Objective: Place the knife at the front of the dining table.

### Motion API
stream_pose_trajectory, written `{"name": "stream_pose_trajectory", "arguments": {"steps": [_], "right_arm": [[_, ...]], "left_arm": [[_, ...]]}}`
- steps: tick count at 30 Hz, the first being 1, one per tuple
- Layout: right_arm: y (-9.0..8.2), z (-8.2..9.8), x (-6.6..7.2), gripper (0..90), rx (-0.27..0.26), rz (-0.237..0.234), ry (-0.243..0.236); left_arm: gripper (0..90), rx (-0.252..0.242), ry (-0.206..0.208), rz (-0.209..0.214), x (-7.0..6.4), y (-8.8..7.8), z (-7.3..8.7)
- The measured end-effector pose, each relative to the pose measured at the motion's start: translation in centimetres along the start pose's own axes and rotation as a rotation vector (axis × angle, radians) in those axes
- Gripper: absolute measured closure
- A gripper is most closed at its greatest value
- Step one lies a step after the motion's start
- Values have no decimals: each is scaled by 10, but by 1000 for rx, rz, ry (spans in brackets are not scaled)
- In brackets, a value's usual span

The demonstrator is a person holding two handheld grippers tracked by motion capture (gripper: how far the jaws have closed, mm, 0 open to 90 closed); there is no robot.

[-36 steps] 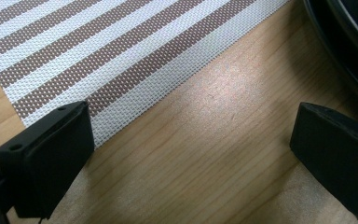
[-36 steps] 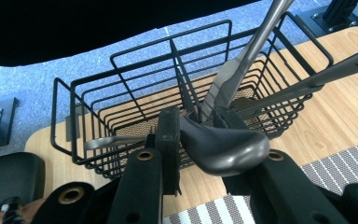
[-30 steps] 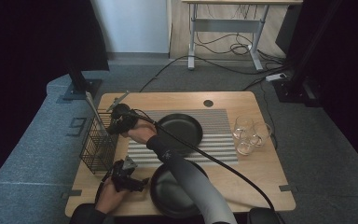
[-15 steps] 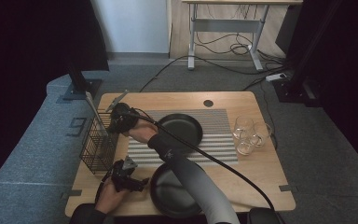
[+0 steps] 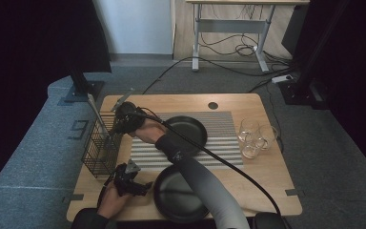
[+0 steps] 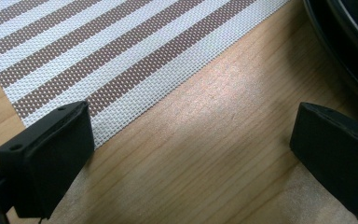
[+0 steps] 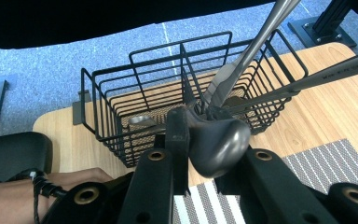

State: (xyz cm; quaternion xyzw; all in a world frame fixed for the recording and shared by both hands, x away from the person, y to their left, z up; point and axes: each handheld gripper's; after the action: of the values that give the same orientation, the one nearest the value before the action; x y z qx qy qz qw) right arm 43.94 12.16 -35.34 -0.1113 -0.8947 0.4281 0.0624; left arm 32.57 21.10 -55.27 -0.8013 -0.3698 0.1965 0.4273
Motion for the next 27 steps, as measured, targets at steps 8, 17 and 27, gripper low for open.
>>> {"name": "stream_pose_trajectory", "arguments": {"steps": [8,17,27], "right_arm": [[-7,2,1,804,-2,8,-9],[-18,6,2,819,-22,16,-11],[-39,8,7,822,-49,44,-31]], "left_arm": [[0,0,0,0,0,0,0],[0,0,0,0,0,0,0],[0,1,0,0,0,0,0]]}}
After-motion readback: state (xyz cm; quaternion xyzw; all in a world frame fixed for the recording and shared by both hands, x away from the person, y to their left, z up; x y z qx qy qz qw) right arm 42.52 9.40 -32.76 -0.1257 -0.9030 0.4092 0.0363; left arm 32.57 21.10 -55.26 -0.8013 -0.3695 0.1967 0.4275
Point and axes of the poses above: each handheld gripper's, and its own axes: y roughly forward along the jaws, z roughly out of its underside, x roughly to its left, and after that the axes turned 8 degrees about x, right-handed
